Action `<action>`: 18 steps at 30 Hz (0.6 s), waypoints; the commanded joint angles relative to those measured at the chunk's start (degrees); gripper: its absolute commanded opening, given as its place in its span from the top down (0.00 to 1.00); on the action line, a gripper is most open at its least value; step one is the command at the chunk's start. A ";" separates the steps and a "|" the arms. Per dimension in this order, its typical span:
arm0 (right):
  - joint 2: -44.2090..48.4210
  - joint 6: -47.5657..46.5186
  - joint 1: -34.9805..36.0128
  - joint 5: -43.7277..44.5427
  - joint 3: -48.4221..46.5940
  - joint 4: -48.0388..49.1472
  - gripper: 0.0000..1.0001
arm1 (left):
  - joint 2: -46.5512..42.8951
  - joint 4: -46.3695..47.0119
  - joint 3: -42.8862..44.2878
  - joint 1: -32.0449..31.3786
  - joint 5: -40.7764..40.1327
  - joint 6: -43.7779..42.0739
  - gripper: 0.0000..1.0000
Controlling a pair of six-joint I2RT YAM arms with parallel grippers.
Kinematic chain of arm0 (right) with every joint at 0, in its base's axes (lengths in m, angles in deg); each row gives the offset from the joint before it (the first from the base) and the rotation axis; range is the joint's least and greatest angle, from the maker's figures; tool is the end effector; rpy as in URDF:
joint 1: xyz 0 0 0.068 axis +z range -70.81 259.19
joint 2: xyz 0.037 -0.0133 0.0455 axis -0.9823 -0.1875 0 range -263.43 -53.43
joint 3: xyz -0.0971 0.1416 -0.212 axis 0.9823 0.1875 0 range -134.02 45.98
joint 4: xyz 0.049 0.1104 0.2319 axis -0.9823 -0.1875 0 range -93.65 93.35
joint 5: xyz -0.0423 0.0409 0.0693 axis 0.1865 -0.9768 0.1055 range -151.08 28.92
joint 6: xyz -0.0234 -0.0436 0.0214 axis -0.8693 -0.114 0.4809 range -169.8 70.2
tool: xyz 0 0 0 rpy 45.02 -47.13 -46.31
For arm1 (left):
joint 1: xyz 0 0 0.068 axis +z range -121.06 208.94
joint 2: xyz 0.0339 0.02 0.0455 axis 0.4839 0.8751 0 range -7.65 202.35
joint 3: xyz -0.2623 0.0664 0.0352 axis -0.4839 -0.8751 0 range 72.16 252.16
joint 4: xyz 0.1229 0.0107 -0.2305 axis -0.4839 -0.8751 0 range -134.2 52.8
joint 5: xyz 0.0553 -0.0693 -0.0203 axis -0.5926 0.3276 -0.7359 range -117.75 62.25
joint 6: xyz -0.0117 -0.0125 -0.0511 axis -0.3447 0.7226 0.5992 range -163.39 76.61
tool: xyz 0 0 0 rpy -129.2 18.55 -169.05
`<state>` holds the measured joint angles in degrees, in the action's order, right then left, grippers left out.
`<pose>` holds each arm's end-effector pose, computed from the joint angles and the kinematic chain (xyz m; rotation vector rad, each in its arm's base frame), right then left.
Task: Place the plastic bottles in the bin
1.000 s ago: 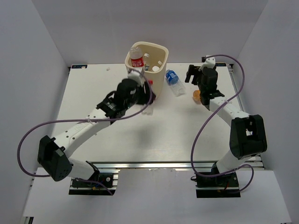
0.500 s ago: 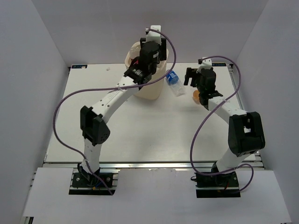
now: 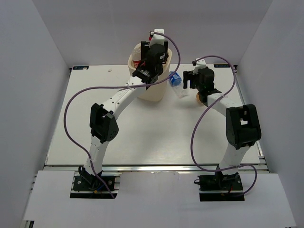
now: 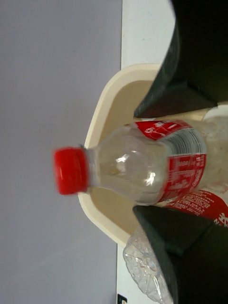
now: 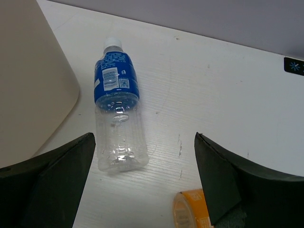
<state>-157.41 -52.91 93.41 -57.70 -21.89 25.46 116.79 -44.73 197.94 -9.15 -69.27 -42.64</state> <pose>0.4109 0.1019 0.2473 -0.2320 1.8007 0.0840 0.4183 -0.2979 0.3861 -0.0034 1.6526 0.0925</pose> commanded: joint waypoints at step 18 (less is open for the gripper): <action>-25.82 -0.76 -0.16 -14.97 -33.71 -16.92 0.11 | -16.23 -4.16 -5.53 0.47 10.40 1.26 0.02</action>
<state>-181.41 -54.68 93.41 -69.53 -50.48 12.35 110.43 -50.54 194.31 -8.75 -61.33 -42.44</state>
